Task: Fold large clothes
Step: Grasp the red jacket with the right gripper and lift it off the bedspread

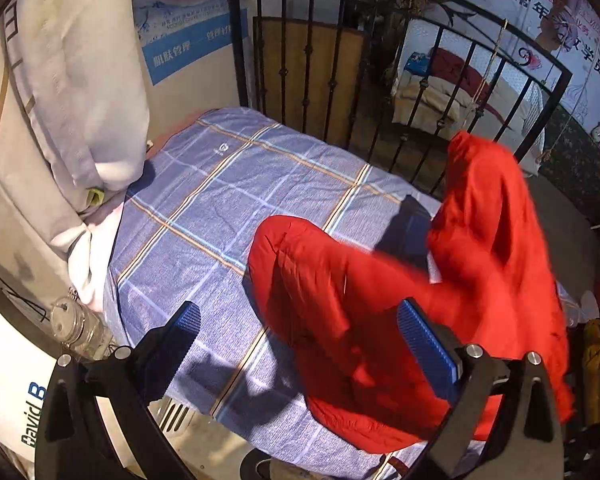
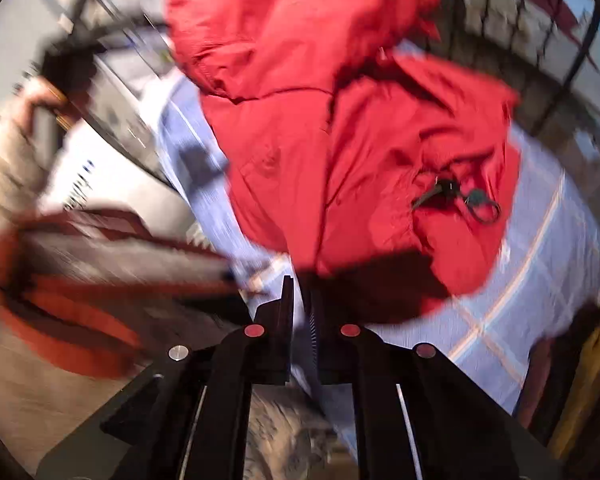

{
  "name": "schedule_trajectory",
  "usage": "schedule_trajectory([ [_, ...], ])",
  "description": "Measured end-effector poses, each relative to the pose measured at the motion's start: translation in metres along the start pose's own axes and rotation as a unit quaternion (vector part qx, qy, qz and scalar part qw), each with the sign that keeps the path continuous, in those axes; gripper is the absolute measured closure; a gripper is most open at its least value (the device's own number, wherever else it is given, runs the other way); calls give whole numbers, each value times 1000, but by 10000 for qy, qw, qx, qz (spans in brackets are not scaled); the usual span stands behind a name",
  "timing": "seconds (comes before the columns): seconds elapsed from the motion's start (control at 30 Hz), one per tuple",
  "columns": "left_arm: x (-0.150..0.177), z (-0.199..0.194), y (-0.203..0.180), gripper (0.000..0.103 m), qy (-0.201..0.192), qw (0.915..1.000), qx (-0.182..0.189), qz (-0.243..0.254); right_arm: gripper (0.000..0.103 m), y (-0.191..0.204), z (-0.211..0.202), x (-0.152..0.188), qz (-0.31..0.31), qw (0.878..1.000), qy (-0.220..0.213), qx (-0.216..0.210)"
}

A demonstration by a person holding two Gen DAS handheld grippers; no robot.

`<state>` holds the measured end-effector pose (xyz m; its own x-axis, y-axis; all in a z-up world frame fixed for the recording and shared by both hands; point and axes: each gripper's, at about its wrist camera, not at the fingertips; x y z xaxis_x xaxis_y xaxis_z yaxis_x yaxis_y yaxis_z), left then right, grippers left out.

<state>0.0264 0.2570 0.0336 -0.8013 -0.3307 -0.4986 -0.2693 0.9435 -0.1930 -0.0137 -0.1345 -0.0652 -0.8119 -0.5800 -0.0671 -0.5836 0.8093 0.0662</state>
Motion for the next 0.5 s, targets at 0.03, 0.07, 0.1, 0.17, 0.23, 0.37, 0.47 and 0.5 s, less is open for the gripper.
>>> schedule_trajectory([
  [0.03, 7, 6, 2, 6, 139, 9999, -55, 41, 94, -2, 26, 11, 226, 9989, 348, 195],
  [0.07, 13, 11, 2, 6, 281, 9995, -101, 80, 94, -5, 52, 18, 547, 9951, 810, 149],
  [0.1, 19, 15, 2, 6, 407, 9991, -96, 92, 94, -12, 65, 26, 875, 9908, 1026, -106],
  [0.17, 34, 22, -5, 6, 619, 9980, 115, -46, 94, -20, 59, 31, 1461, 9854, 787, -378],
  [0.23, 51, 29, -19, 6, 857, 9952, 445, -171, 93, -26, 44, 15, 1535, 9870, 398, -275],
  [0.37, 56, 31, -41, 6, 819, 9919, 763, -594, 5, -38, -2, -9, 1635, 9842, -661, -156],
  [0.47, 30, 28, -46, 6, 632, 9918, 871, -695, 5, -40, -17, -15, 1858, 9768, -990, -395],
  [0.5, 20, 30, -42, 6, 678, 9918, 768, -760, 5, -41, -19, -14, 1983, 9735, -1039, -476],
])
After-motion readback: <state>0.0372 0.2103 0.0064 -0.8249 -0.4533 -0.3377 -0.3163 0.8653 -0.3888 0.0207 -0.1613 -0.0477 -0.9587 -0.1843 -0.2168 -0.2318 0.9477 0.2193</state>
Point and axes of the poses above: each gripper's, at about its wrist camera, not at the fingertips, and z roughly the way its jaws point, y to its left, x to its underside, and after that the axes turned 12 degrees about x, right-handed
